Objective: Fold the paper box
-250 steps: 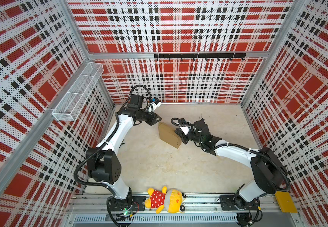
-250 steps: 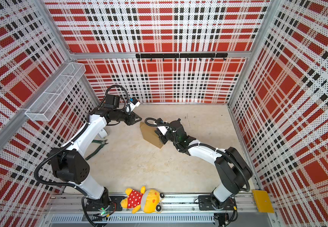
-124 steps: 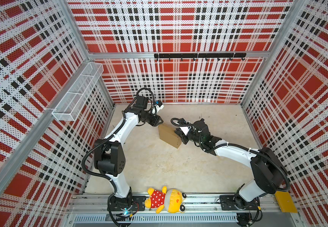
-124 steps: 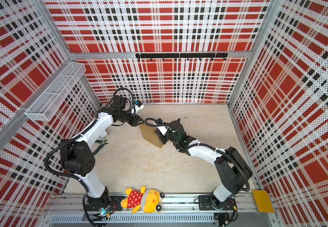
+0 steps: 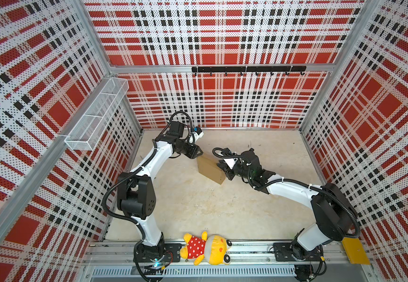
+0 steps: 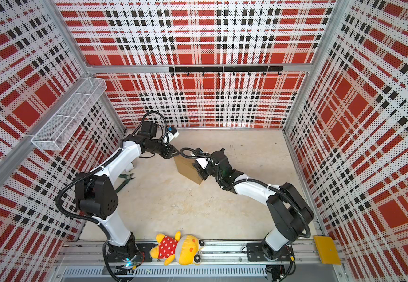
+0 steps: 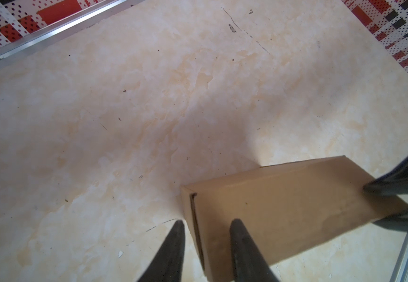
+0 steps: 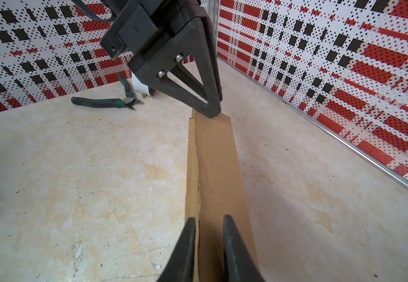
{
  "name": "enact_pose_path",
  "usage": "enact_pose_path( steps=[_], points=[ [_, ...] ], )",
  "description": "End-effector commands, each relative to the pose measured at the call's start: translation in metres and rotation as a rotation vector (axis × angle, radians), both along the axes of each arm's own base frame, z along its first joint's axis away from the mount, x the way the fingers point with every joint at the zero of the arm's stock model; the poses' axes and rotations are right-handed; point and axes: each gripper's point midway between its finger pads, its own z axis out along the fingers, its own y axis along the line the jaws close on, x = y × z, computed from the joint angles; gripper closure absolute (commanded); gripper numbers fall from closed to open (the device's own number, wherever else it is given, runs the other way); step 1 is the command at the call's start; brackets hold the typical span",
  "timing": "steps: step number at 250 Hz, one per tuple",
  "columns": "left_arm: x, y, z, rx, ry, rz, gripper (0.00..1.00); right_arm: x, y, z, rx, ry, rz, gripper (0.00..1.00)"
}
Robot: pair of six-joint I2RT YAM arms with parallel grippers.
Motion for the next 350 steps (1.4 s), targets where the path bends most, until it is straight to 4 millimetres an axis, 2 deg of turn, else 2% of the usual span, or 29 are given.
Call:
enact_pose_path(
  steps=[1,66,224,319,350],
  points=[
    [-0.006,0.002,-0.014,0.029,0.021,-0.003,0.65,-0.004,0.001,-0.018,-0.028,0.009,0.021,0.77],
    [-0.006,0.003,-0.023,0.035,0.036,-0.006,0.65,-0.008,0.001,-0.022,-0.034,0.010,0.028,0.69],
    [-0.014,0.009,-0.041,0.069,0.055,0.000,0.65,-0.010,-0.001,-0.029,-0.045,0.014,0.031,0.68],
    [-0.018,0.012,-0.054,0.075,0.075,0.005,0.66,-0.012,-0.002,-0.046,-0.069,0.029,0.035,0.67],
    [-0.019,0.014,-0.052,0.074,0.066,0.012,0.66,-0.014,-0.002,-0.049,-0.066,0.038,0.044,0.65]
  ],
)
